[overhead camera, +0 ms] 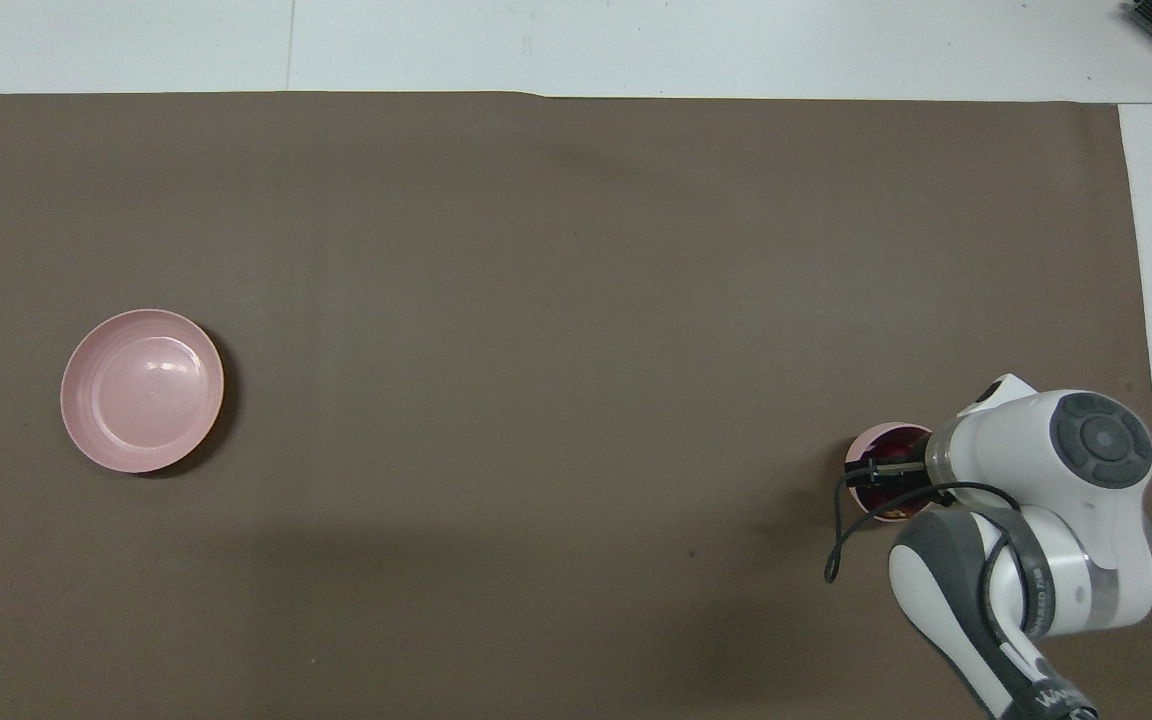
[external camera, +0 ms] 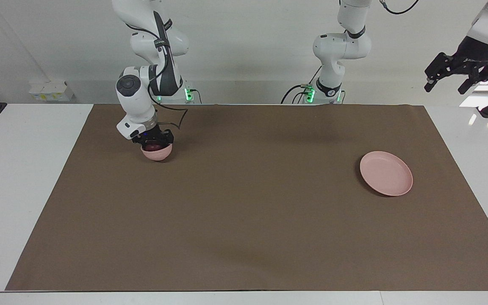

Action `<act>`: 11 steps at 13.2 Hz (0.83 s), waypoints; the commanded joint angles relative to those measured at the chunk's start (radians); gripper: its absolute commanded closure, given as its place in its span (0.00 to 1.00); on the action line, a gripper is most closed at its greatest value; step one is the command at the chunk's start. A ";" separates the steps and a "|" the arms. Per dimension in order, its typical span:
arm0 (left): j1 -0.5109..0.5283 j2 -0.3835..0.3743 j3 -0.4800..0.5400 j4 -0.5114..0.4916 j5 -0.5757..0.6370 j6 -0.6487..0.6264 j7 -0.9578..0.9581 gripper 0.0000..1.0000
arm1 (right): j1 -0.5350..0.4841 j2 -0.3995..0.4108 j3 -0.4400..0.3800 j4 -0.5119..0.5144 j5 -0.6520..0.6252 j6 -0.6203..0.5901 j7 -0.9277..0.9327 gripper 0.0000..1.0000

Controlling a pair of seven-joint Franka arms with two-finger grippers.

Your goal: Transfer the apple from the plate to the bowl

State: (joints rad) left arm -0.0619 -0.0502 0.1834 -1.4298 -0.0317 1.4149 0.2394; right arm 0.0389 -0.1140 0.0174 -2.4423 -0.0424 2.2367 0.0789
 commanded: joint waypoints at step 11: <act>0.002 -0.013 -0.004 -0.001 0.001 -0.033 0.005 0.00 | -0.019 0.042 0.004 0.613 -0.027 -0.424 -0.064 0.00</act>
State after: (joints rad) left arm -0.0609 -0.0522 0.1797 -1.4298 -0.0317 1.3993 0.2394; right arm 0.0412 -0.1218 0.0166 -1.9787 -0.0660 1.9417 0.0292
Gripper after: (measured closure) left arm 0.000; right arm 0.000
